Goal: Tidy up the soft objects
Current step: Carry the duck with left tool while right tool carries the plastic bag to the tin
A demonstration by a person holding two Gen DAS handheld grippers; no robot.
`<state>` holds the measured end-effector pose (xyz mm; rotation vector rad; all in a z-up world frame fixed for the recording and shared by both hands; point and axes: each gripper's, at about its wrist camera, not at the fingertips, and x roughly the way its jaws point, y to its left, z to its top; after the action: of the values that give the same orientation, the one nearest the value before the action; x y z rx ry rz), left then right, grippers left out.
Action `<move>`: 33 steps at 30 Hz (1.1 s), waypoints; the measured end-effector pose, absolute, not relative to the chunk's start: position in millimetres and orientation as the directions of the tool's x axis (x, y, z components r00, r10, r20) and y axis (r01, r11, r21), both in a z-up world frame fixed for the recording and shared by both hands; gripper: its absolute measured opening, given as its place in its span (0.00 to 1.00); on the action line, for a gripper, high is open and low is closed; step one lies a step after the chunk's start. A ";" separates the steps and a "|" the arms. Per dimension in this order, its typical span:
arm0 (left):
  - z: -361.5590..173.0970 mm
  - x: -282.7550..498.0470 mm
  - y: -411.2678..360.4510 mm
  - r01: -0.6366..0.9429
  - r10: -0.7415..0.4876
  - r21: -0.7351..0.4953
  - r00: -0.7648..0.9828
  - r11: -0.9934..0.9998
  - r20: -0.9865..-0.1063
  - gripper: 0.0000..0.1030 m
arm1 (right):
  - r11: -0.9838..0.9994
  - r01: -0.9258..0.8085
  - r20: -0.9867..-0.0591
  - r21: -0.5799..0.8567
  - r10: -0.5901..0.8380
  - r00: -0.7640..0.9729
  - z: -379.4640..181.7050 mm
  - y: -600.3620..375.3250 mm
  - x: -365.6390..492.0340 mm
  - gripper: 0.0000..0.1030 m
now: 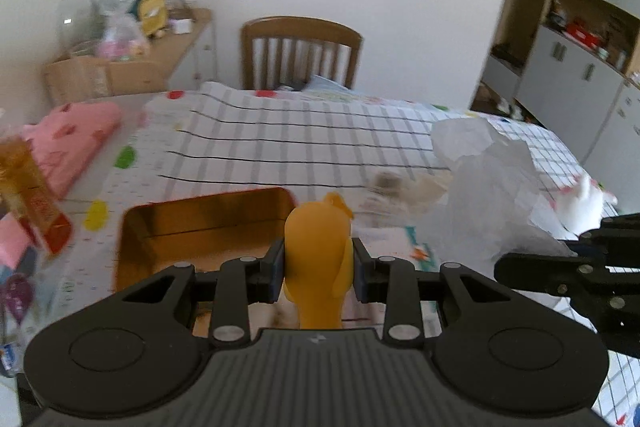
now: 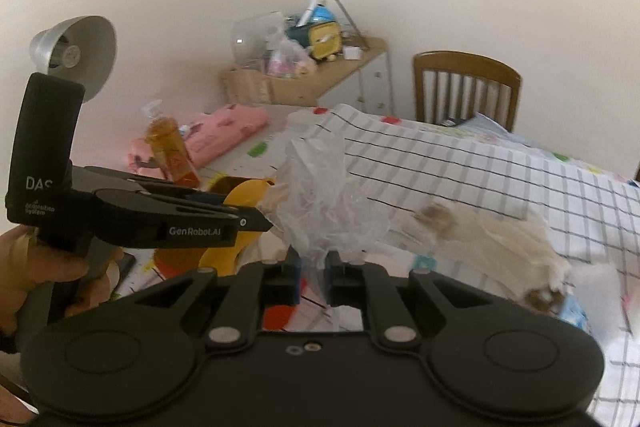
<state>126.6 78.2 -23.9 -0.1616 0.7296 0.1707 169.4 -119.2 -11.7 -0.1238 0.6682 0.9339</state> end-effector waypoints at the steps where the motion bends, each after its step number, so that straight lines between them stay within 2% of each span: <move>1: -23.3 124.7 85.2 -0.223 0.107 -0.088 0.732 0.971 -0.672 0.31 | 0.596 -0.782 -0.582 0.183 0.707 0.402 -10.9 -114.6 169.2 0.10; 15: -37.6 114.5 155.3 -0.370 0.218 -0.076 0.687 0.926 -0.693 0.31 | 0.512 -0.838 -0.624 0.190 0.722 0.299 -12.0 -29.2 182.6 0.10; 33: -83.8 134.7 176.1 -0.413 0.218 -0.073 0.612 0.908 -0.760 0.31 | 0.477 -0.875 -0.774 0.083 0.583 0.245 -71.1 55.7 219.8 0.14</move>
<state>134.7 176.1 -83.8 -0.2518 0.8376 0.3686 219.8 55.7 -71.1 -0.4069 0.8448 1.0333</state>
